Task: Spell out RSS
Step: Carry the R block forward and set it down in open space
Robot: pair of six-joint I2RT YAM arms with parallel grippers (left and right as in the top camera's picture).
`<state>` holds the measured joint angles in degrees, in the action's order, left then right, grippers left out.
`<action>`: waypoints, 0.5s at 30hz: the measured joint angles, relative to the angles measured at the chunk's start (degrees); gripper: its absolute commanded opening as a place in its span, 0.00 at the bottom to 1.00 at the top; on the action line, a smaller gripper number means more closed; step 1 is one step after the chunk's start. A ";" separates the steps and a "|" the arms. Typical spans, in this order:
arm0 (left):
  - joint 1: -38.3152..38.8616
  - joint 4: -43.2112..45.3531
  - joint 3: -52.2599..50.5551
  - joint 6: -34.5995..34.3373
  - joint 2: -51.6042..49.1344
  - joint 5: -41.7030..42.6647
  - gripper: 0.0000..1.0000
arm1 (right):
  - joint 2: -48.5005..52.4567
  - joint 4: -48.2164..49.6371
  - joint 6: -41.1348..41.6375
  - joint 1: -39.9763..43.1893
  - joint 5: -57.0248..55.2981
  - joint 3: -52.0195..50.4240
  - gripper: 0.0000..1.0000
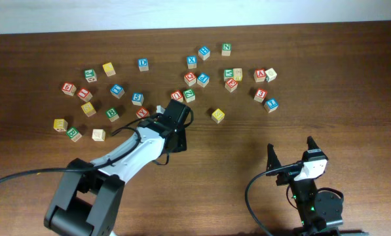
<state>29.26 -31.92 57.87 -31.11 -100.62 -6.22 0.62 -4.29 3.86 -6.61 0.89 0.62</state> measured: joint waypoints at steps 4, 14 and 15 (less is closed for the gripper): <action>0.22 3.32 0.13 0.70 -0.33 -0.90 0.00 | 0.00 0.00 0.00 0.00 0.00 0.00 0.98; 0.31 1.88 0.26 1.55 -2.89 -3.58 0.09 | 0.00 0.00 0.00 0.00 0.00 0.00 0.98; 0.31 1.86 0.26 1.55 -2.91 -3.85 0.16 | 0.00 0.02 -0.02 0.00 0.00 0.00 0.98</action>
<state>29.56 -30.06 58.13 -29.56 -103.53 -10.07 0.62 -4.27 3.84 -6.61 0.89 0.62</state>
